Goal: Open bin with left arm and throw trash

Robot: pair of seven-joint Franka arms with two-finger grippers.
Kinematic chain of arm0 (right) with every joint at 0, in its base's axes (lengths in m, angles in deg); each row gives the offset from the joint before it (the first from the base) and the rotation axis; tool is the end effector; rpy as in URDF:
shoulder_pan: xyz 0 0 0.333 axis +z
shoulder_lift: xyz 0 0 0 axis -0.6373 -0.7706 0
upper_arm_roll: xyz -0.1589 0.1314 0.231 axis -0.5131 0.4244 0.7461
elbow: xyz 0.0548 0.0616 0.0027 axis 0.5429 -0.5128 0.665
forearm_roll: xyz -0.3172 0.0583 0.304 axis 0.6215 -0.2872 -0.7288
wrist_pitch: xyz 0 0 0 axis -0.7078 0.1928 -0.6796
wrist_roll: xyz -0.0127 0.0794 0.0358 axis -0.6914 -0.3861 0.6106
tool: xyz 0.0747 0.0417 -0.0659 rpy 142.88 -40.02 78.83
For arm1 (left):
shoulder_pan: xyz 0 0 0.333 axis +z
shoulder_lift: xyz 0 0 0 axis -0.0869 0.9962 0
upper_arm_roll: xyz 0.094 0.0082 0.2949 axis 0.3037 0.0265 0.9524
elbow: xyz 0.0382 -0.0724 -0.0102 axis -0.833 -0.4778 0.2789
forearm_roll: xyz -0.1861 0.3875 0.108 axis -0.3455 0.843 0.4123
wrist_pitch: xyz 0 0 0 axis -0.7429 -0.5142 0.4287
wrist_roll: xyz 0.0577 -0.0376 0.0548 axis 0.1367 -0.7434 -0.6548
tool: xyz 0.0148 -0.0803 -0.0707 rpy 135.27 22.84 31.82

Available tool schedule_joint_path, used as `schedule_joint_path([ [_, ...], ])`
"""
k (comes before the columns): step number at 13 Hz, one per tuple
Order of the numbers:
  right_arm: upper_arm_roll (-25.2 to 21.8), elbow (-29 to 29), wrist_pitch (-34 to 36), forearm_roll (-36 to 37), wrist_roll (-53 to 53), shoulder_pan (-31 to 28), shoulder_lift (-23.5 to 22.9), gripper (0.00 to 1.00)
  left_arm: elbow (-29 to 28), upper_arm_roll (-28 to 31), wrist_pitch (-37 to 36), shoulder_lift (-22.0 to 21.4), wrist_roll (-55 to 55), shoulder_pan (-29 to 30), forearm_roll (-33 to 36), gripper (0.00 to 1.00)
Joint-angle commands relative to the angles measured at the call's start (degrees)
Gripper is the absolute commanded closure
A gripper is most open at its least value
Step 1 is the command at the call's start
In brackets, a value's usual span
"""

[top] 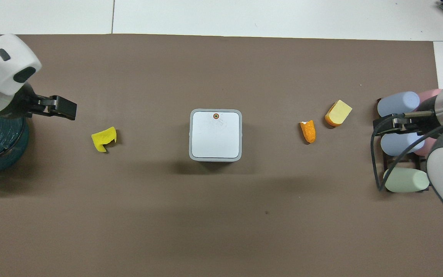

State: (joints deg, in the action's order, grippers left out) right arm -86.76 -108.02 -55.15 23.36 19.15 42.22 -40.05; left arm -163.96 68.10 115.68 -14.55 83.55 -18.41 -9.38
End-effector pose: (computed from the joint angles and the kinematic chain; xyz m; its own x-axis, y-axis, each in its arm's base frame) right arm 0.6008 0.0275 0.5704 0.9998 -0.0166 -0.0124 -0.0160 -0.9988 0.0463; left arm 0.6185 -0.1250 0.5739 0.9879 -0.1534 0.0211 -0.1531 -0.9881 -0.0158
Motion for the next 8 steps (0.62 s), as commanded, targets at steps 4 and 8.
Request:
schedule_joint_path([
  [4,-0.2,-1.7,-4.6,-0.1,-1.5,-0.2,0.6,0.0,-6.8,0.4,7.5,-3.0,-8.8,-9.7,-0.9,0.05],
  [8,-0.2,-6.4,-15.9,-0.1,-6.4,-0.2,-1.2,0.0,-9.8,0.4,21.4,1.8,-24.0,-16.5,-3.2,0.52],
])
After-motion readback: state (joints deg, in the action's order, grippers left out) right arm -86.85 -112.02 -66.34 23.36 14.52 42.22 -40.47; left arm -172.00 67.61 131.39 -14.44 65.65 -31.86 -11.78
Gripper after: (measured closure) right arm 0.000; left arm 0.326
